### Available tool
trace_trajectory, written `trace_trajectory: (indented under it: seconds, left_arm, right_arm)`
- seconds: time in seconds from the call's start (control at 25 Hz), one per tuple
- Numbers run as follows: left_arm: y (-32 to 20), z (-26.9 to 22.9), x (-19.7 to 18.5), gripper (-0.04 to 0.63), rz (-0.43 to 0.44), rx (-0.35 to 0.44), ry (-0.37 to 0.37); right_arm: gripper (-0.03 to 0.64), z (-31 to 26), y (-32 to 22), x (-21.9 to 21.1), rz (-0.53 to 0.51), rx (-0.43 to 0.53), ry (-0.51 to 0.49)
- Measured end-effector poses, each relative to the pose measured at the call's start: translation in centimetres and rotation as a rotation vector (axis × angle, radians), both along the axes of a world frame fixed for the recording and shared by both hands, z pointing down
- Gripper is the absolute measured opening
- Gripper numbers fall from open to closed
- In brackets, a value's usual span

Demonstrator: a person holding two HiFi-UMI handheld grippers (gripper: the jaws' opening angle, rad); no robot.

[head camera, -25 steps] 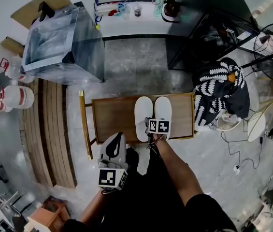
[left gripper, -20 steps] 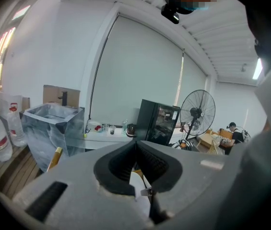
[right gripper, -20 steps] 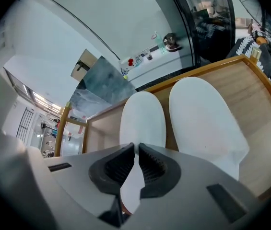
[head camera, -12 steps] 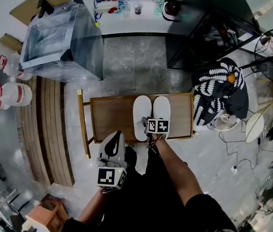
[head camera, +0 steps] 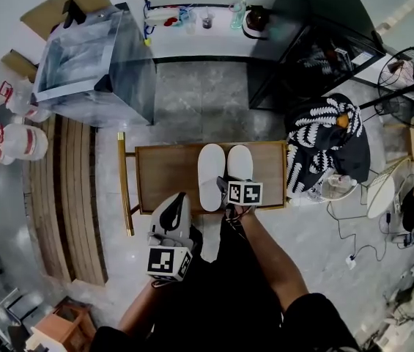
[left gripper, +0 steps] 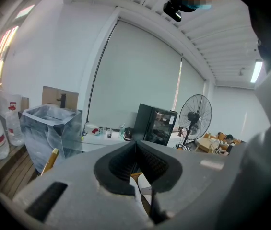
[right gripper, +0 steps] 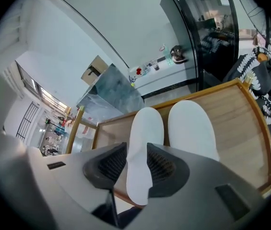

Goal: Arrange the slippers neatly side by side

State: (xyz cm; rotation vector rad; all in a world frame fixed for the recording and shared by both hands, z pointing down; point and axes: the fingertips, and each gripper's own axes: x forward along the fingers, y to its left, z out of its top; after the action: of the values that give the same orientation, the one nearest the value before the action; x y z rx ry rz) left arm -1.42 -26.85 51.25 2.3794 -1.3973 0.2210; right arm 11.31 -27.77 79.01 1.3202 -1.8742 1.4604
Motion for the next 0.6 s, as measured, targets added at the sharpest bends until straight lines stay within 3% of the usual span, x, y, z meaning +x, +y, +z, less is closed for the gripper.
trace_trajectory:
  seconds: [0.32, 0.6]
  left_arm:
    - [1.1, -2.6, 0.0, 0.018, 0.016, 0.045, 0.022]
    - [1.8, -4.7, 0.9, 0.017, 0.033, 0.081, 0.038]
  right_arm:
    - [0.098, -6.3, 0.6, 4.0, 0.047, 0.113, 0.048]
    - [0.052, -14.7, 1.4, 6.7, 0.072, 0.292, 0.123]
